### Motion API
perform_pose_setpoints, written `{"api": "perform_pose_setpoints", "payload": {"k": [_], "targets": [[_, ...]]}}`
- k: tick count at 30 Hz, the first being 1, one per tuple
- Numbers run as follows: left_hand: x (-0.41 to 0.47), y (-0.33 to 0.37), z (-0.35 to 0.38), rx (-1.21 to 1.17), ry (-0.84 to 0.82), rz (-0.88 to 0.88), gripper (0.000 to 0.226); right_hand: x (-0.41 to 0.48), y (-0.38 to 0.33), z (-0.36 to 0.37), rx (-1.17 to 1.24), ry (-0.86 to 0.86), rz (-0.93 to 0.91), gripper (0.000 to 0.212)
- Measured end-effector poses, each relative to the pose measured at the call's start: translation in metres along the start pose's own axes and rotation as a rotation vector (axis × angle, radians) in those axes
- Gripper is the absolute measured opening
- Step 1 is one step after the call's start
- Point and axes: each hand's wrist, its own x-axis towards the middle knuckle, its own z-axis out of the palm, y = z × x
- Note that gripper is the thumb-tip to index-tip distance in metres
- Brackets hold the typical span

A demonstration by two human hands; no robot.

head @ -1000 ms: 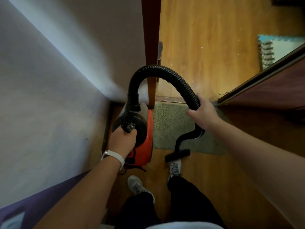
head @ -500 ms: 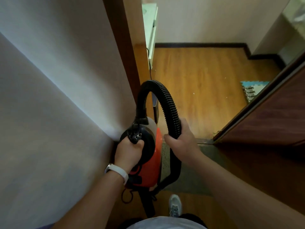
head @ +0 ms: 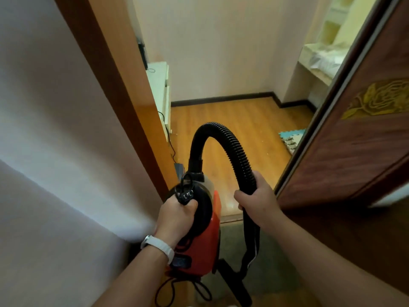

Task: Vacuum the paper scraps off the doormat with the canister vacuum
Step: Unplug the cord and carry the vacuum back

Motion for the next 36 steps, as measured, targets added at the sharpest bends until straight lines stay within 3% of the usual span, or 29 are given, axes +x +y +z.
{"api": "perform_pose_setpoints", "payload": {"k": [8,17,25,36], "targets": [[0.036,0.014,0.004,0.042,-0.203,0.170,0.026,-0.014,-0.014,-0.027,-0.138,0.225,0.049,0.025],[0.052,0.044,0.041,0.012,-0.444,0.295,0.024,-0.057,-0.017,-0.059,-0.141,0.548,0.169,0.040],[0.015,0.093,0.098,0.036,-0.506,0.401,0.028,-0.107,0.010,-0.112,-0.047,0.705,0.260,0.040],[-0.105,0.204,0.243,0.149,-0.602,0.468,0.021,-0.202,0.094,-0.276,0.063,0.831,0.343,0.032]]}}
